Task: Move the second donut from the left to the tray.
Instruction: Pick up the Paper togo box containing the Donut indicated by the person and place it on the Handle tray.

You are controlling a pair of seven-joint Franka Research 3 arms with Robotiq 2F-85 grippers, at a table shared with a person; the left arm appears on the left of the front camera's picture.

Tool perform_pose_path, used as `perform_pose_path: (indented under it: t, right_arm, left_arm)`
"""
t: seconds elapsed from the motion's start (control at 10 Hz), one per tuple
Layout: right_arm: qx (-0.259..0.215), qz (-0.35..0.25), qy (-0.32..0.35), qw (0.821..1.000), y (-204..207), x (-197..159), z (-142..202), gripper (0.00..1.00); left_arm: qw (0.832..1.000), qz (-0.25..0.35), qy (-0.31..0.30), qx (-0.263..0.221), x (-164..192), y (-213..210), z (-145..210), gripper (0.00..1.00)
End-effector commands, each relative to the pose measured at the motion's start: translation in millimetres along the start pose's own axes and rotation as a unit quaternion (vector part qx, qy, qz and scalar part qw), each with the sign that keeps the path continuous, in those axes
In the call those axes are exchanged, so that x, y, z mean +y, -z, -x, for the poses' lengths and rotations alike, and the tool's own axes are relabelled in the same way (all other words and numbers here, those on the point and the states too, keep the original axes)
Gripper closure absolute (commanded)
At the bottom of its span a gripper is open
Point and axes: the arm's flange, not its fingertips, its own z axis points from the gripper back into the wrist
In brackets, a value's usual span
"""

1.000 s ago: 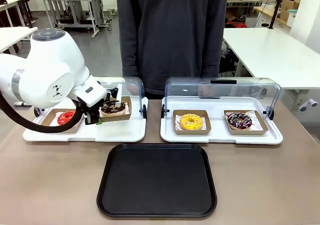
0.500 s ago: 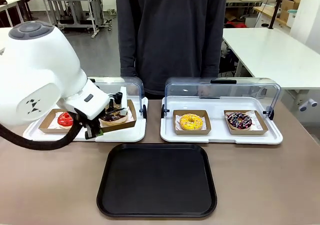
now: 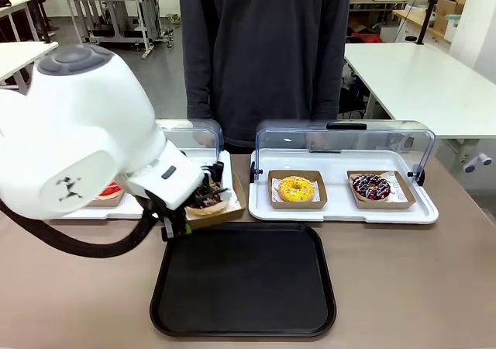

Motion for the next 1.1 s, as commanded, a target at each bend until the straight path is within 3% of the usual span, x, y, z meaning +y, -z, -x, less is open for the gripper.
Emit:
perform_pose_path:
  t: [0.0, 0.1, 0.6, 1.0]
  right_arm:
    - [-0.018, -0.001, -0.011, 1.0, 2, -3, -1, 0.0]
    - [-0.018, -0.001, -0.011, 1.0, 2, -3, -1, 0.0]
    - [-0.018, -0.001, -0.011, 1.0, 2, -3, -1, 0.0]
    - [-0.018, -0.001, -0.011, 1.0, 2, -3, -1, 0.0]
  left_arm:
    - [1.0, 0.0, -0.005, -0.01, -32, 23, 6, 0.99]
    - [1.0, -0.021, -0.004, 0.01, -40, 27, 2, 0.99]
    - [0.999, 0.02, 0.032, 0.003, -79, 59, -3, 0.99]
    - [0.998, 0.036, 0.053, 0.01, -88, 79, -5, 0.99]
